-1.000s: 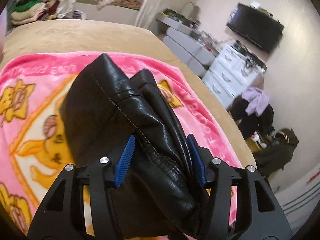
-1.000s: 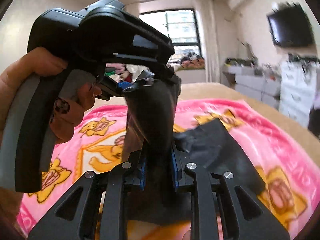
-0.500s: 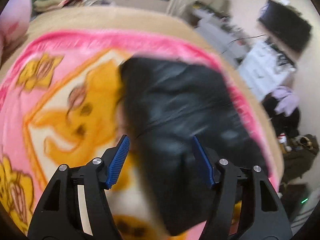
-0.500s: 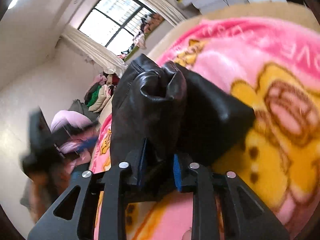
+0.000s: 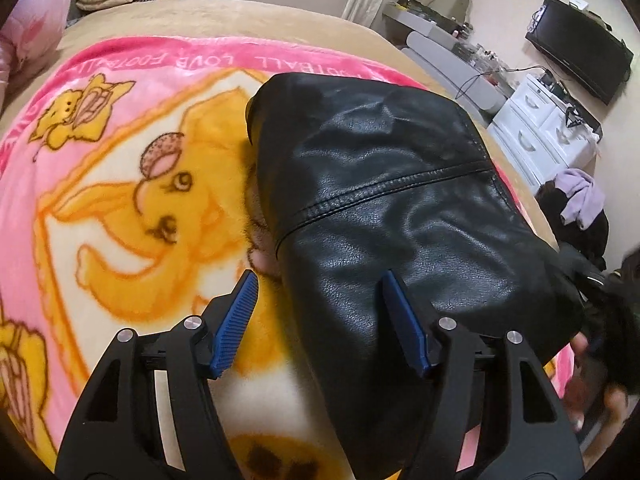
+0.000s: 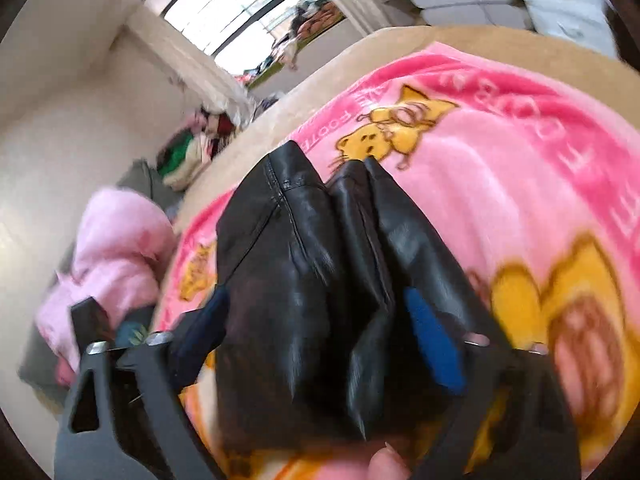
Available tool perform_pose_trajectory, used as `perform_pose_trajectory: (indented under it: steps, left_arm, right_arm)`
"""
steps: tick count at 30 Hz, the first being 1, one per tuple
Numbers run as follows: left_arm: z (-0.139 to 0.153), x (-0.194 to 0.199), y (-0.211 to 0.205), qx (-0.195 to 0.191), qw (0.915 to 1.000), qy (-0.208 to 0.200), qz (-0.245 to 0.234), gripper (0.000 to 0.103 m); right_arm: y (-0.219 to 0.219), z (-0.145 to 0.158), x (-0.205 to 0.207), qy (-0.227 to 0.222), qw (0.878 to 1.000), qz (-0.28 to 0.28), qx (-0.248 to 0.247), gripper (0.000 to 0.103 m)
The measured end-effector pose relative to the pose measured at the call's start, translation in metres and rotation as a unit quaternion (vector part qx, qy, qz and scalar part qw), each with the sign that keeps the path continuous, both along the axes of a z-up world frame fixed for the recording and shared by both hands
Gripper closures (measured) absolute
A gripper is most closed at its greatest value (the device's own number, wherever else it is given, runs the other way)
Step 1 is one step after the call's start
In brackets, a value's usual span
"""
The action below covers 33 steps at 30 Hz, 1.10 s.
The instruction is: Fold large clothes
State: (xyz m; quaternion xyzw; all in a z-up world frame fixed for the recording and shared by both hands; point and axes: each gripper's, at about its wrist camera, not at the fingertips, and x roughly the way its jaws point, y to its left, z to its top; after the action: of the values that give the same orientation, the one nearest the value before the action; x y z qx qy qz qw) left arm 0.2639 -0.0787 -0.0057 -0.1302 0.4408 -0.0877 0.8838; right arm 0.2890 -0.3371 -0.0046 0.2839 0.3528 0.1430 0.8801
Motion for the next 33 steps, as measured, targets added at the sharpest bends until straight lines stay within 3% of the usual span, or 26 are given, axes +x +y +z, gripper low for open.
perform_pose_trajectory:
  steps: [1, 2, 6, 8, 11, 15, 19, 25, 26, 29, 33]
  left_arm:
    - [0.001, 0.000, 0.000, -0.003, 1.0000, -0.001, -0.002, 0.047]
    - [0.005, 0.001, 0.001, -0.013, 0.9999, -0.001, -0.005, 0.047]
    - [0.021, 0.001, -0.002, -0.033, 0.9992, -0.017, -0.016, 0.038]
    - [0.022, 0.002, -0.008, -0.039, 0.9988, -0.016, -0.024, 0.034]
    - [0.012, 0.004, -0.021, -0.024, 0.9993, -0.003, -0.028, 0.028]
    - [-0.005, 0.006, -0.032, -0.027, 0.9991, 0.013, -0.029, 0.021]
    - [-0.005, 0.004, -0.041, -0.016, 0.9993, 0.011, -0.032, 0.018]
    - [-0.006, 0.000, -0.057, 0.012, 0.9988, 0.012, -0.046, 0.013]
    - [-0.006, -0.001, -0.059, 0.018, 0.9987, 0.010, -0.046, 0.012]
    - [-0.006, -0.002, -0.058, 0.021, 0.9987, 0.007, -0.045, 0.012]
    - [-0.006, -0.001, -0.056, 0.019, 0.9987, 0.009, -0.047, 0.012]
  right_arm:
    - [0.007, 0.003, 0.006, -0.008, 0.999, 0.007, -0.038, 0.073]
    - [0.012, 0.007, 0.007, -0.021, 0.998, 0.009, -0.051, 0.076]
    - [0.006, 0.038, -0.017, -0.103, 0.994, 0.012, -0.026, 0.077]
    - [-0.007, 0.047, -0.020, -0.116, 0.992, -0.005, -0.039, 0.077]
    - [-0.037, 0.022, -0.013, -0.071, 0.997, -0.020, -0.016, 0.077]
    - [-0.054, -0.042, 0.006, 0.037, 0.999, -0.029, 0.014, 0.074]
    - [-0.055, -0.054, 0.007, 0.052, 0.998, -0.033, 0.014, 0.072]
    - [-0.055, -0.054, 0.003, 0.047, 0.998, -0.031, 0.027, 0.059]
    - [-0.057, -0.050, 0.003, 0.043, 0.998, -0.029, 0.028, 0.049]
    - [-0.065, -0.035, -0.012, 0.026, 0.999, -0.031, 0.016, 0.034]
    - [-0.077, -0.034, -0.027, 0.023, 0.999, -0.019, 0.039, 0.032]
